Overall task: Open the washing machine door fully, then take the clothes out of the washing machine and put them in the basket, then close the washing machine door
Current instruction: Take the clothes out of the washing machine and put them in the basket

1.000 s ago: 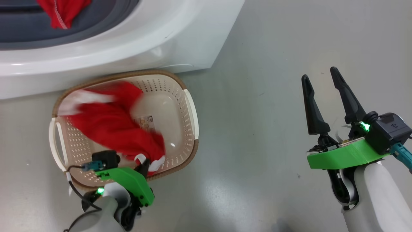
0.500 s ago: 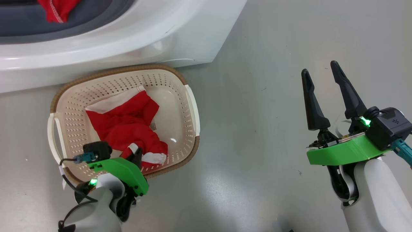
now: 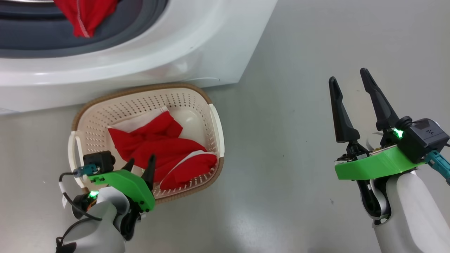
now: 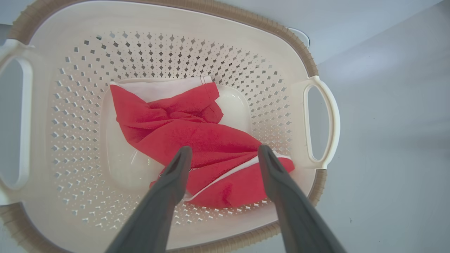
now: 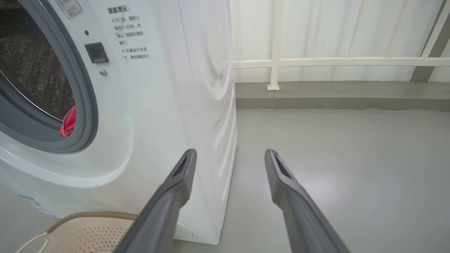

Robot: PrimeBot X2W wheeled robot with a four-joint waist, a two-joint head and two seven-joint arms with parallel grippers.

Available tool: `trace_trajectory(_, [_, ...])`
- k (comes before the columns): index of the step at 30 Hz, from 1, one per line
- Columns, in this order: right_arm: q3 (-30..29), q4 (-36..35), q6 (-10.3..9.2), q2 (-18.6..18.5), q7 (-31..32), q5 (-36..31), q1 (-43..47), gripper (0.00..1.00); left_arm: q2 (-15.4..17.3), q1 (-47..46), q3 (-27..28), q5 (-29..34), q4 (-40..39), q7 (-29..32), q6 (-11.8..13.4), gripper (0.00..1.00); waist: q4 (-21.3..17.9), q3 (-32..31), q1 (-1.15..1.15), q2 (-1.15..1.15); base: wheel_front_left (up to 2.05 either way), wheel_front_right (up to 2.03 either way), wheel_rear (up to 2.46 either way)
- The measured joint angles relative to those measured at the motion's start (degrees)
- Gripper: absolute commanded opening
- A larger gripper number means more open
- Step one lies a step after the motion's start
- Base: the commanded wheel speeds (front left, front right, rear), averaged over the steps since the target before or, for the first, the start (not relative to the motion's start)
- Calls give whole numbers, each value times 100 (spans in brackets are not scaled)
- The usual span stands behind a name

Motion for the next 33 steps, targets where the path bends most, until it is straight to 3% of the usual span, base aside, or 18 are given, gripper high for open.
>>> trace_trajectory(9, [-31, 110, 0, -2, 0, -51, 169, 100, 115, 101, 267, 542, -639, -49, 79, 100, 175, -582, 0, 0, 0, 0, 0])
trace_trajectory(20, [-101, 246, 0, -1, 0, -52, 565, 100, 192, 981, 1056, 1372, -1964, -49, 269, 100, 364, -1319, 0, 0, 0, 0, 0])
trace_trajectory(25, [-194, 314, 0, 1, 0, -49, 787, 100, 289, 1555, 1642, 1933, -2973, -49, 416, 100, 419, -1711, 0, 0, 0, 0, 0])
trace_trajectory(33, [-296, 366, 0, 9, 0, -47, 1089, 100, 319, 2463, 2418, 2646, -4454, -49, 436, 100, 417, -2265, 0, 0, 0, 0, 0])
